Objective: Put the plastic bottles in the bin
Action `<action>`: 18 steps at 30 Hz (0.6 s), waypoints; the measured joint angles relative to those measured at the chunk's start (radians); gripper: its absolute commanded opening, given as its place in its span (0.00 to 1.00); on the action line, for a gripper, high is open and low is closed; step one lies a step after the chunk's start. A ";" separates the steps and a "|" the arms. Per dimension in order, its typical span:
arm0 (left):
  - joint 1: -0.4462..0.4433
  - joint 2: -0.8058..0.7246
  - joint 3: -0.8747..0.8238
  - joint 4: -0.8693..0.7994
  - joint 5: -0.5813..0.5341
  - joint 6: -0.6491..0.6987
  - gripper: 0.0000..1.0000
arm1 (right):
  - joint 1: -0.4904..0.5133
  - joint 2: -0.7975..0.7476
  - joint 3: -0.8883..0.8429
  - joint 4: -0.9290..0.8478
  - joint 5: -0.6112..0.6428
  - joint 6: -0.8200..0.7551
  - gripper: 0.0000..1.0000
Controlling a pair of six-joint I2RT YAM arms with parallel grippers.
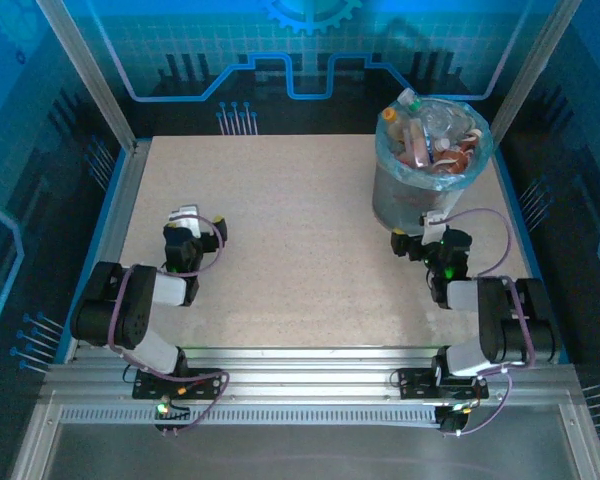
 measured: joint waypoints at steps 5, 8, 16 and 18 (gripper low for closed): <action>0.000 0.000 0.000 -0.021 0.000 0.000 0.99 | 0.099 0.017 0.034 -0.034 0.225 0.011 1.00; 0.000 0.000 0.000 -0.023 0.000 0.000 0.99 | 0.130 0.022 0.055 -0.050 0.290 0.011 1.00; 0.000 0.000 0.000 -0.031 0.014 0.002 0.99 | 0.127 0.022 0.059 -0.054 0.349 0.011 1.00; 0.000 0.000 0.000 -0.031 0.016 0.003 0.99 | 0.127 0.022 0.059 -0.054 0.350 0.011 1.00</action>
